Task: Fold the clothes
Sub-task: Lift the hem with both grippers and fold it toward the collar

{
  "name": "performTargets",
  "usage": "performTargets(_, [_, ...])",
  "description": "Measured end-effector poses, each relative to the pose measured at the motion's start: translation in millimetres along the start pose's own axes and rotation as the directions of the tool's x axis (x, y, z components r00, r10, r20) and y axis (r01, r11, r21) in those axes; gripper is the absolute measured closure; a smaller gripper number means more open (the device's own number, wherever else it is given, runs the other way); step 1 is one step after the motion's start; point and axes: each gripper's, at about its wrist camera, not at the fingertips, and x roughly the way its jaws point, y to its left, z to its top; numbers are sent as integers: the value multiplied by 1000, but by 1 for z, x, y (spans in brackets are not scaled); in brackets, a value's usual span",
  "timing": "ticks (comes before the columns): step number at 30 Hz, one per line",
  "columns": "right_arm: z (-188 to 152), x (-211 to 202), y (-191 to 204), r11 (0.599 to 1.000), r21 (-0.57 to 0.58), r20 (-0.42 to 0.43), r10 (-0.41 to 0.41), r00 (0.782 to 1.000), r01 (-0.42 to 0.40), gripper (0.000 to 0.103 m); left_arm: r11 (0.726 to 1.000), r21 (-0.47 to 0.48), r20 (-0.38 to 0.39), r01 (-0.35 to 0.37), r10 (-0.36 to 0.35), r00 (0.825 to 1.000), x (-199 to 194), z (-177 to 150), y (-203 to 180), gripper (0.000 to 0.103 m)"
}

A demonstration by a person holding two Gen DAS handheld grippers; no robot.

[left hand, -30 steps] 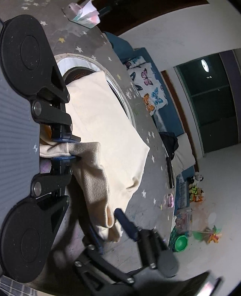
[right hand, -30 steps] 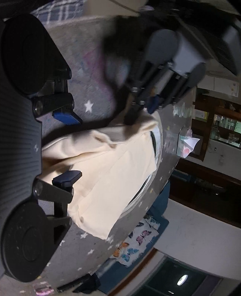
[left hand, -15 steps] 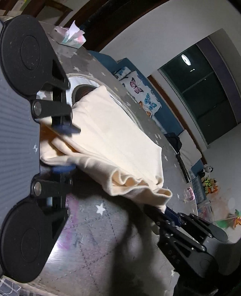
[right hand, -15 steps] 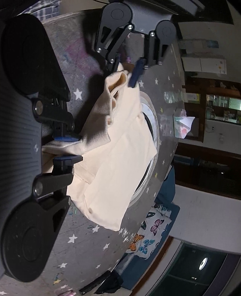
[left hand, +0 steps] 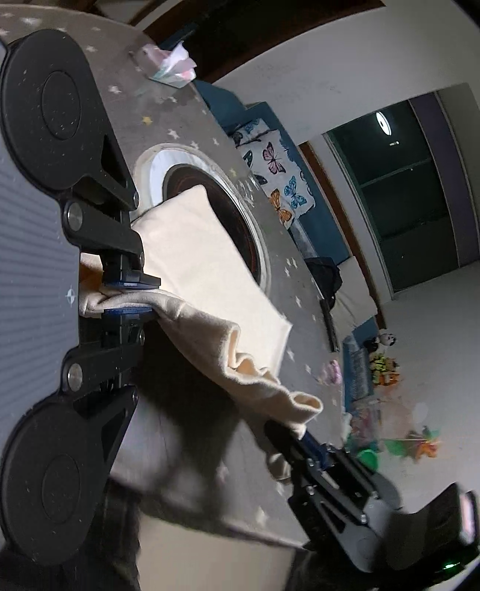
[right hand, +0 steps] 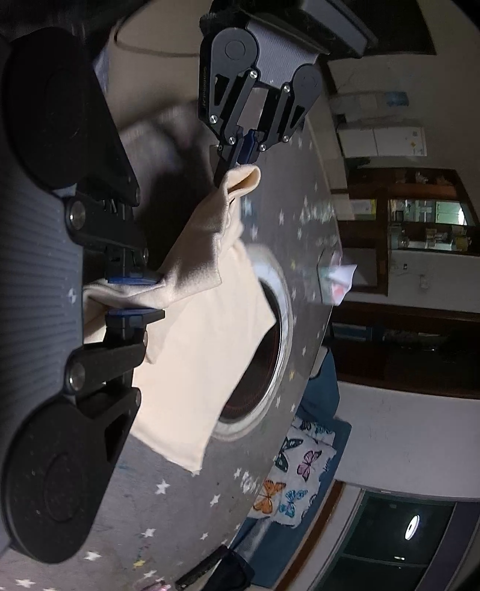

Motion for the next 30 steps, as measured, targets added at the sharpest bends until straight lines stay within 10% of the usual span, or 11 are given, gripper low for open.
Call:
performTargets(9, [24, -7, -16, 998, 41, 29, -40, 999, 39, 93, 1000, -10, 32, 3, -3, 999, 2, 34, 21, 92])
performTargets(23, [55, 113, -126, 977, 187, -100, -82, 992, 99, 93, 998, 34, -112, 51, -47, 993, 165, 73, 79, 89])
performTargets(30, [35, 144, -153, 923, 301, -72, -227, 971, 238, 81, 997, -44, -163, -58, 50, 985, 203, 54, 92, 76])
